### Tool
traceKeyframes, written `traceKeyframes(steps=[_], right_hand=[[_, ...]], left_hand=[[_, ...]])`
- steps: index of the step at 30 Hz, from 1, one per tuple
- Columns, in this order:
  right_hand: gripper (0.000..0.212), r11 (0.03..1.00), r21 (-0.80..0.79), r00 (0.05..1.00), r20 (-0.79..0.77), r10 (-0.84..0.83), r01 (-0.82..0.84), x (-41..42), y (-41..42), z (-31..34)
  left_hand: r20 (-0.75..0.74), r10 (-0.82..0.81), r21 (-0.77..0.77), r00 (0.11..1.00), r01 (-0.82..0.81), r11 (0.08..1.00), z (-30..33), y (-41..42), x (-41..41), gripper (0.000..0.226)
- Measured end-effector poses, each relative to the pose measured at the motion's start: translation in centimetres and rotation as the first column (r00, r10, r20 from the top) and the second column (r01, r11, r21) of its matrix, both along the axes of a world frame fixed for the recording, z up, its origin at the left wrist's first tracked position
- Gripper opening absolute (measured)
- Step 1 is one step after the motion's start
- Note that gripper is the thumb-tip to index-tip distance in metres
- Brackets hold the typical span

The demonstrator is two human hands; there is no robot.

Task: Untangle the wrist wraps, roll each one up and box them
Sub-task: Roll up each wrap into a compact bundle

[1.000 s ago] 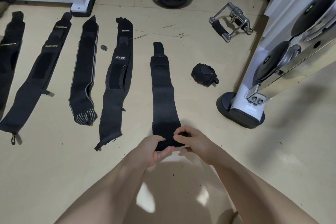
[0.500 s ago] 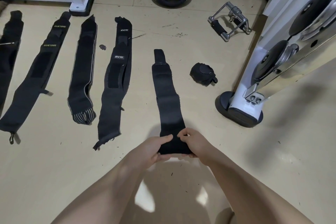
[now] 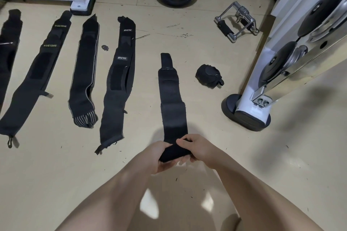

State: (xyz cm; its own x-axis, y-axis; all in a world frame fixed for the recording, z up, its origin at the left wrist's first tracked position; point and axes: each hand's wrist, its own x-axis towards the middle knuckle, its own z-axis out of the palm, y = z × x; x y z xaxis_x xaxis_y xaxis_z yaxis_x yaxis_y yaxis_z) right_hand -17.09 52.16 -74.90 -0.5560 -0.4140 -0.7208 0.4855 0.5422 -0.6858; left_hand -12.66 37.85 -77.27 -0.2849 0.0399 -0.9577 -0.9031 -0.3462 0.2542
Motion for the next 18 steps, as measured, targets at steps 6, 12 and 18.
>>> traceKeyframes(steps=[6,12,18], right_hand=[[0.023,0.994,0.075,0.995,-0.077,-0.070,0.075,0.6,-0.4,-0.7],[0.025,0.969,0.191,0.982,0.079,-0.172,0.154,0.7,-0.8,-0.5],[0.014,0.956,0.125,0.964,-0.039,-0.262,0.265,1.2,-1.3,-1.7]], left_hand=[[-0.039,0.147,0.039,0.988,-0.145,0.989,0.7,0.4,-0.2,0.020],[0.025,0.219,-0.031,0.975,-0.218,0.975,1.1,0.6,0.3,0.014],[0.043,0.241,-0.069,0.970,-0.237,0.969,1.1,0.7,0.2,0.019]])
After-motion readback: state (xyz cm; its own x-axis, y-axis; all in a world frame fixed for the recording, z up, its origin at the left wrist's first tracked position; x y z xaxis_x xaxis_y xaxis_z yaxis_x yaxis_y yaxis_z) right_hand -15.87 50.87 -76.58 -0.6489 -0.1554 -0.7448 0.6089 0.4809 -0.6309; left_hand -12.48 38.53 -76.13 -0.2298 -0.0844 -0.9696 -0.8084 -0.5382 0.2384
